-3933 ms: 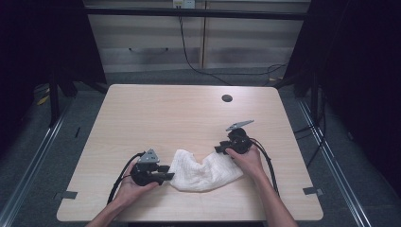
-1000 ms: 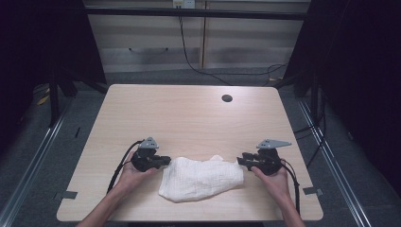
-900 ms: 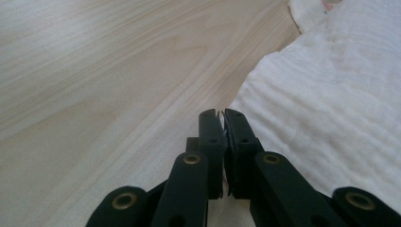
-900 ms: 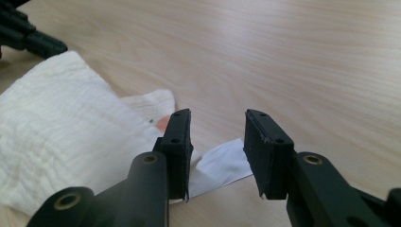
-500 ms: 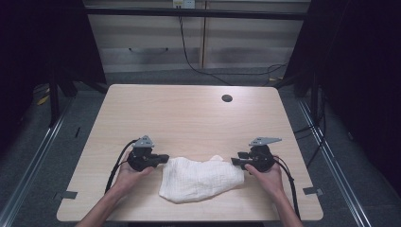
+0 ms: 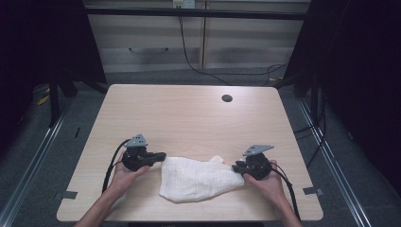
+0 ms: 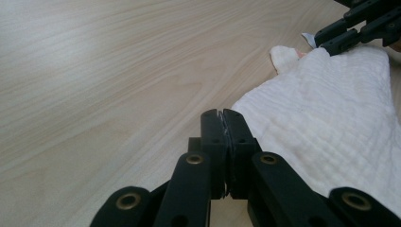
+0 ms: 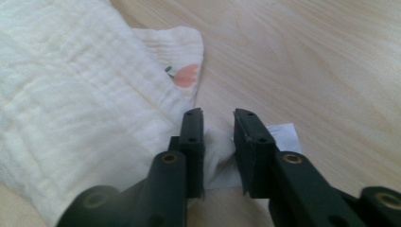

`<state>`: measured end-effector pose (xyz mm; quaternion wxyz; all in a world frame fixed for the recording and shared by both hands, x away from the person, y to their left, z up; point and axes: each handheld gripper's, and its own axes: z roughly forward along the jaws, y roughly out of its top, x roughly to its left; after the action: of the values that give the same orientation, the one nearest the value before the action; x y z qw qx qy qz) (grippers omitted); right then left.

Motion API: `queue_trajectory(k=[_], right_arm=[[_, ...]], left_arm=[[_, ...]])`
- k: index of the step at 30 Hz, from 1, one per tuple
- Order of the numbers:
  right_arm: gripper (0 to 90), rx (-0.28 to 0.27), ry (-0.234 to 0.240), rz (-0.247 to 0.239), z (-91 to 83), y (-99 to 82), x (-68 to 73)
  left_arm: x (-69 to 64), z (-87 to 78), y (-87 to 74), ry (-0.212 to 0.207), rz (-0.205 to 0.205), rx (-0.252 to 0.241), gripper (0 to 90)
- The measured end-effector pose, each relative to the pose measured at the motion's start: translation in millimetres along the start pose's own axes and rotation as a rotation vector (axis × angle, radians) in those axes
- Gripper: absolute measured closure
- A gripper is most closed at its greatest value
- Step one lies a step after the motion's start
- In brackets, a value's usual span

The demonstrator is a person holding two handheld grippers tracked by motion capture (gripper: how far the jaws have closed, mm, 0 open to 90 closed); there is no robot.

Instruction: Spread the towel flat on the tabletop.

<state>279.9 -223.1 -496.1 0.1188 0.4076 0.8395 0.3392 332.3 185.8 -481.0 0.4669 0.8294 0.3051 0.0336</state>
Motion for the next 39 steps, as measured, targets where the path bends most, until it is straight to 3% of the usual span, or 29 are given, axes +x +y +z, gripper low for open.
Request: queue_trajectory(k=[5, 8, 11, 18, 26, 39], right_arm=[[86.7, -0.037, 0.045, 0.047, -4.3, 1.7, -4.1], [86.9, -0.110, 0.067, 0.093, -16.2, 5.9, -9.7], [86.9, -0.180, 0.075, 0.104, -31.1, 12.3, -12.6], [86.9, -0.259, 0.076, 0.093, -52.9, 26.0, -15.2], [86.8, -0.323, 0.064, 0.085, -71.4, 60.9, -22.5], [86.9, -0.379, 0.048, 0.072, -80.9, 109.5, -32.1]], left_arm=[[1.1, -3.7, 0.5, -0.007, -0.001, -0.017, 88.5], [0.7, -5.5, 1.5, -0.013, -0.002, -0.027, 88.6], [0.1, -7.8, 4.2, -0.012, -0.004, -0.044, 88.6], [-0.8, -21.6, 18.4, -0.016, -0.010, -0.121, 88.6], [3.7, -36.1, 37.7, 0.007, -0.016, -0.205, 88.6], [21.4, -59.6, 83.2, 0.082, -0.024, -0.301, 88.7]])
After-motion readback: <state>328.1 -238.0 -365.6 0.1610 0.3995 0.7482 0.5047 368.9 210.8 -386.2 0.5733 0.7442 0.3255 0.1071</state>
